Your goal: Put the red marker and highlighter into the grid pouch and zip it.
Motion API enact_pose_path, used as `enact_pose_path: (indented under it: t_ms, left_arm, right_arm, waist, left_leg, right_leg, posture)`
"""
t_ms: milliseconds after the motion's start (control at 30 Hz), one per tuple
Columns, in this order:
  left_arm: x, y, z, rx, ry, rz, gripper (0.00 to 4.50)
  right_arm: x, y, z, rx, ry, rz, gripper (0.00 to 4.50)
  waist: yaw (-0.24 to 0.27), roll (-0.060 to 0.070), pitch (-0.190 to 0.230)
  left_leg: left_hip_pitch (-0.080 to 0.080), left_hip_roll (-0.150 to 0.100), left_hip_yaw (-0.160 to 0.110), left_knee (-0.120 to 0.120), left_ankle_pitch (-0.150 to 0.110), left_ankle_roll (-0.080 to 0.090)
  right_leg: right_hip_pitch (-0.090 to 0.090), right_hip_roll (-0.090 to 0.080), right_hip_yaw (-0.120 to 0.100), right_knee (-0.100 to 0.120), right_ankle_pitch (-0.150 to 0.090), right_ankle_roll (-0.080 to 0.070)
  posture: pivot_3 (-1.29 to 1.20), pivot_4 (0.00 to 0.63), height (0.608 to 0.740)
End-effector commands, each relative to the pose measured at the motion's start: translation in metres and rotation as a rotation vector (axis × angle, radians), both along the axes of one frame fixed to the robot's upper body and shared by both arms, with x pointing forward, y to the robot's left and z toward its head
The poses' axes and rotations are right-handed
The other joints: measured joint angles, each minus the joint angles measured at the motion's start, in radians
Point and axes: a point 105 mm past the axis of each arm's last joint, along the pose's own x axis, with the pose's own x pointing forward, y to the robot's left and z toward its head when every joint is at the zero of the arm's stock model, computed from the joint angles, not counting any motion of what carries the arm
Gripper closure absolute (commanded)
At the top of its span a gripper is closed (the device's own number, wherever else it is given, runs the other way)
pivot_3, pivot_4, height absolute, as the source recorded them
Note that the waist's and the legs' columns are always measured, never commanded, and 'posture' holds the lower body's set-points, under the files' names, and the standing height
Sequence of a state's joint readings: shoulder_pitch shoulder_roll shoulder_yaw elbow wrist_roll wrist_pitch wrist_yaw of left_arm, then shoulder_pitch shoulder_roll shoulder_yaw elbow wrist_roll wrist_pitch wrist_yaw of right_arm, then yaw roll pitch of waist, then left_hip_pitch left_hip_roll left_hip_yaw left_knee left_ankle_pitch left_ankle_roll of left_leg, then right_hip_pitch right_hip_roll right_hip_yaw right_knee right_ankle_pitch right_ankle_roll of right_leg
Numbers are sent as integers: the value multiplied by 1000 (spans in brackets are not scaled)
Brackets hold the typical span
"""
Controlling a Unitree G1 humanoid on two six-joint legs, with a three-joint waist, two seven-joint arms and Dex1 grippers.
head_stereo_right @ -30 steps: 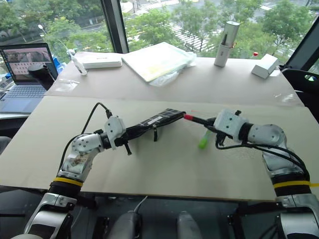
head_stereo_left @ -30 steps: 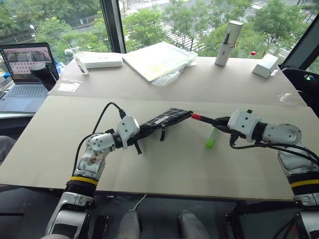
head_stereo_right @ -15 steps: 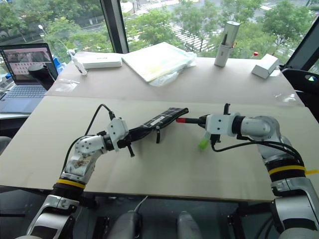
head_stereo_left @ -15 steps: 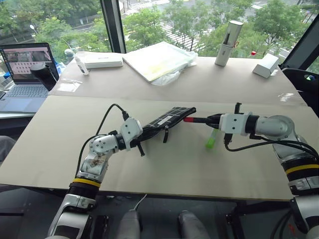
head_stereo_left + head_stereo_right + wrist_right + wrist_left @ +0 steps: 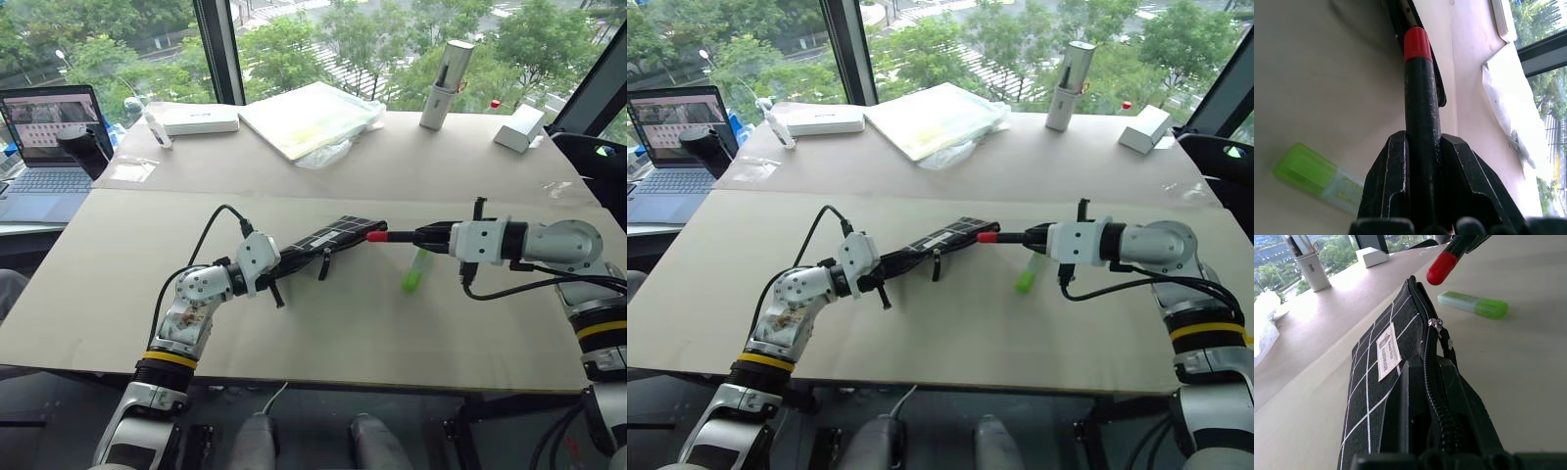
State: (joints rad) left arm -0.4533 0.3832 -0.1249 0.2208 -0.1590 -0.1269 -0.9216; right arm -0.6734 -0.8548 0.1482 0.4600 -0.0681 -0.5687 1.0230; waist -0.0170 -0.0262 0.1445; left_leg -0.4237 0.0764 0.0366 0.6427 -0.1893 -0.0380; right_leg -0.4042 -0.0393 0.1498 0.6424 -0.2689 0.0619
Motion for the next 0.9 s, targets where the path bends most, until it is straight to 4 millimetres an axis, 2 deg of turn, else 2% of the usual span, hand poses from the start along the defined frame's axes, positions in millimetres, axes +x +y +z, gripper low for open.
enact_pose_path:
  t_ms: [33, 233, 400, 533, 733, 900]
  left_arm:
    - [-5, -4, 7, -11, -30, -21, 4500]
    - [-7, -7, 9, -13, -33, -29, 4500]
    - [-8, -9, 11, -11, -38, -36, 4500]
    - [-8, -10, 12, -8, -39, -39, 4500]
    - [-8, -13, 13, -10, -40, -46, 4500]
    - [-10, -14, 13, -16, -40, -42, 4500]
  right_arm:
    - [2, 4, 8, -12, -34, 22, 3931]
    - [6, 9, 0, -48, -21, 43, 3931]
    - [10, 26, -7, -82, -25, 100, 3931]
    - [10, 52, -16, -104, -26, 190, 3931]
    - [1, 104, -27, -73, -20, 349, 3931]
    - [3, 128, -25, -12, -29, 375, 3931]
  waist:
    - [0, 0, 0]
    - [0, 0, 0]
    - [-1, 0, 0]
    - [-3, 0, 0]
    - [-3, 0, 0]
    - [1, 0, 0]
  left_leg:
    - [0, 0, 0, 0, 0, 0]
    - [0, 0, 0, 0, 0, 0]
    - [0, 0, 0, 0, 0, 0]
    - [0, 0, 0, 0, 0, 0]
    - [0, 0, 0, 0, 0, 0]
    - [0, 0, 0, 0, 0, 0]
  right_leg:
    - [0, 0, 0, 0, 0, 0]
    - [0, 0, 0, 0, 0, 0]
    - [0, 0, 0, 0, 0, 0]
    - [0, 0, 0, 0, 0, 0]
    - [0, 0, 0, 1, 0, 0]
    - [0, 0, 0, 1, 0, 0]
  posture:
    - [0, 150, 740]
    - [0, 150, 740]
    - [0, 150, 740]
    - [0, 150, 740]
    - [0, 150, 740]
    - [0, 150, 740]
